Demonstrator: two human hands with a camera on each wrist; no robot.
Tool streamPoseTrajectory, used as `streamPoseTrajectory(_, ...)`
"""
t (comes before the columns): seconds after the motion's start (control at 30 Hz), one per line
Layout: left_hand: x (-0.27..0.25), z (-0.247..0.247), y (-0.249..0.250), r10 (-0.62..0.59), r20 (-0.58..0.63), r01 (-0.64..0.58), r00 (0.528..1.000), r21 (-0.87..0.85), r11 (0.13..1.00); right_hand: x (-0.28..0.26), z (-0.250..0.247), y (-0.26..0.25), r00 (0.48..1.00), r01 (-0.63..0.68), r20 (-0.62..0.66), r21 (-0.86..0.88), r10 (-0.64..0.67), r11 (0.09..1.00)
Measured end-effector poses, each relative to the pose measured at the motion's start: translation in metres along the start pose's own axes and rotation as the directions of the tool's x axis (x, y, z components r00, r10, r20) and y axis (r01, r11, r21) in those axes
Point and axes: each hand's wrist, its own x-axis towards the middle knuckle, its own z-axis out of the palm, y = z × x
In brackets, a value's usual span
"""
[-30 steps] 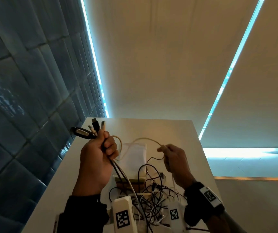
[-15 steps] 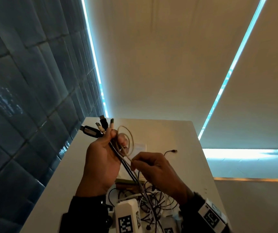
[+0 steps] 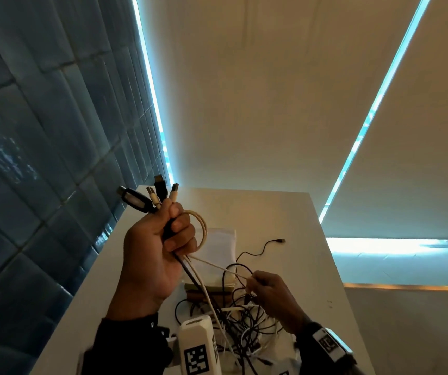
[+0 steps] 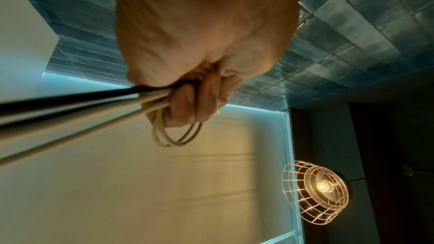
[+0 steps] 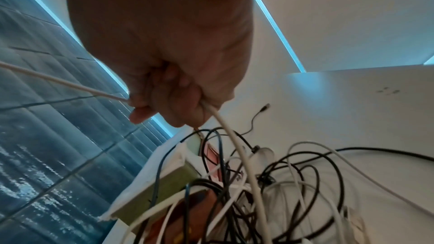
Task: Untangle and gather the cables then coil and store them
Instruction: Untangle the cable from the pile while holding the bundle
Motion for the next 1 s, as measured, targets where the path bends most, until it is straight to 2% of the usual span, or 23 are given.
streamPoseTrajectory(0.2, 0.0, -0.001, 0.003, 0.005, -0.047, -0.003, 0.999, 0.058, 0.998, 0.008, -0.001, 0.021, 0.992, -0.119, -0.051, -0.051, 0.116, 0.992)
streamPoseTrajectory(0.3, 0.002, 0.001, -0.002, -0.019, -0.087, 0.033, 0.996, 0.156, 0.987, 0.016, 0.001, 0.023, 0.967, -0.196, -0.172, -0.024, 0.189, 0.98)
streamPoseTrajectory(0.37, 0.003, 0.003, -0.006, -0.041, -0.111, 0.065, 0.993, 0.222, 0.973, 0.018, 0.001, 0.007, 0.95, -0.143, -0.272, 0.056, 0.153, 0.988)
streamPoseTrajectory(0.43, 0.004, 0.004, -0.01, -0.062, -0.132, 0.094, 0.989, 0.255, 0.962, 0.014, 0.0, -0.025, 0.954, 0.002, -0.297, 0.125, 0.036, 0.992)
streamPoseTrajectory(0.57, 0.006, 0.009, -0.017, -0.096, -0.19, 0.144, 0.977, 0.257, 0.956, -0.015, 0.002, -0.097, 0.937, 0.321, -0.234, 0.293, -0.258, 0.901)
streamPoseTrajectory(0.67, 0.005, 0.015, -0.022, -0.08, -0.225, 0.135, 0.971, 0.241, 0.961, -0.033, 0.006, -0.129, 0.882, 0.471, -0.152, 0.298, -0.446, 0.83)
streamPoseTrajectory(0.73, 0.004, 0.017, -0.021, -0.084, -0.213, 0.127, 0.974, 0.199, 0.972, -0.038, 0.009, -0.136, 0.85, 0.524, -0.098, 0.273, -0.518, 0.807)
streamPoseTrajectory(0.8, 0.004, 0.018, -0.019, -0.111, -0.152, 0.128, 0.982, 0.106, 0.986, -0.038, 0.01, -0.133, 0.842, 0.531, -0.04, 0.239, -0.538, 0.813)
streamPoseTrajectory(0.87, 0.004, 0.017, -0.015, -0.087, -0.091, 0.089, 0.992, 0.013, 0.996, -0.035, 0.011, -0.122, 0.85, 0.514, 0.018, 0.193, -0.527, 0.836)
streamPoseTrajectory(1.0, 0.005, 0.012, -0.013, -0.012, -0.074, 0.011, 0.997, -0.005, 1.0, -0.022, 0.011, -0.09, 0.904, 0.403, 0.091, 0.144, -0.418, 0.904)
